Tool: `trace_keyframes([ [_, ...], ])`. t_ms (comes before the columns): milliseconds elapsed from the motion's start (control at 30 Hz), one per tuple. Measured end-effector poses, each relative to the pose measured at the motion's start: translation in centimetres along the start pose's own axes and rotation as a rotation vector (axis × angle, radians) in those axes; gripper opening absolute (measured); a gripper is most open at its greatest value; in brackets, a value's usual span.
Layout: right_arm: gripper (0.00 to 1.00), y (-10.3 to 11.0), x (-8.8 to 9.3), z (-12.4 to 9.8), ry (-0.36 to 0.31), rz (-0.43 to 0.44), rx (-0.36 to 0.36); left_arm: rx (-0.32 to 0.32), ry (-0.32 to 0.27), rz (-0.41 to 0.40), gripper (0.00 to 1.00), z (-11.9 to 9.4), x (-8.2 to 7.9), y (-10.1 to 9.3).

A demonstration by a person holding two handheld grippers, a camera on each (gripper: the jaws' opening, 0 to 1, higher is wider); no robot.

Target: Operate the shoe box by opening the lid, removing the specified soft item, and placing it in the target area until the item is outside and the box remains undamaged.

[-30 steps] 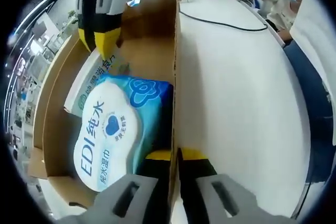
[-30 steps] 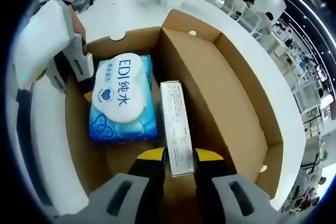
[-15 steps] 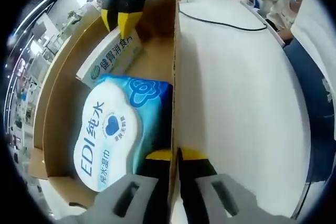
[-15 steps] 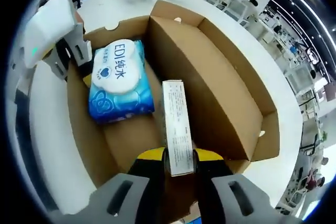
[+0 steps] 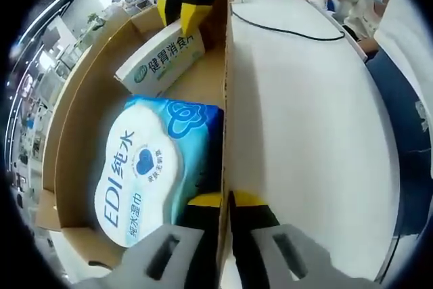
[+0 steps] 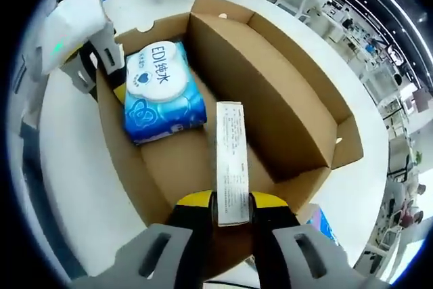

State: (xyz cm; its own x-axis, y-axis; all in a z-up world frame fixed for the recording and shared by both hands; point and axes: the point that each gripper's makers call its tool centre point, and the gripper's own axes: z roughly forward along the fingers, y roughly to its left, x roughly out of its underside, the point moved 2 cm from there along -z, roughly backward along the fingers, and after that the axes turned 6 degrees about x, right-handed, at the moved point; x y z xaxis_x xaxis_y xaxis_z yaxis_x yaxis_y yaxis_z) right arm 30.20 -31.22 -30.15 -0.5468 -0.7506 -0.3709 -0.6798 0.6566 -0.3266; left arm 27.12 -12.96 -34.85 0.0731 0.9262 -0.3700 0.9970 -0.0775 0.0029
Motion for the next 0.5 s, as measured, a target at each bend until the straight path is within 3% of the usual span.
trace_keyframes([
  [200, 0.20, 0.5, 0.3, 0.4, 0.012, -0.038, -0.010, -0.005, -0.001, -0.004, 0.02, 0.0, 0.0, 0.0],
  [300, 0.20, 0.3, 0.2, 0.5, 0.019, -0.016, -0.014, -0.007, -0.002, -0.004, 0.02, 0.1, 0.0, 0.0],
  [500, 0.34, 0.1, -1.0, 0.6, -0.002, -0.026, -0.061, -0.002, -0.003, -0.012, 0.02, 0.1, 0.0, 0.1],
])
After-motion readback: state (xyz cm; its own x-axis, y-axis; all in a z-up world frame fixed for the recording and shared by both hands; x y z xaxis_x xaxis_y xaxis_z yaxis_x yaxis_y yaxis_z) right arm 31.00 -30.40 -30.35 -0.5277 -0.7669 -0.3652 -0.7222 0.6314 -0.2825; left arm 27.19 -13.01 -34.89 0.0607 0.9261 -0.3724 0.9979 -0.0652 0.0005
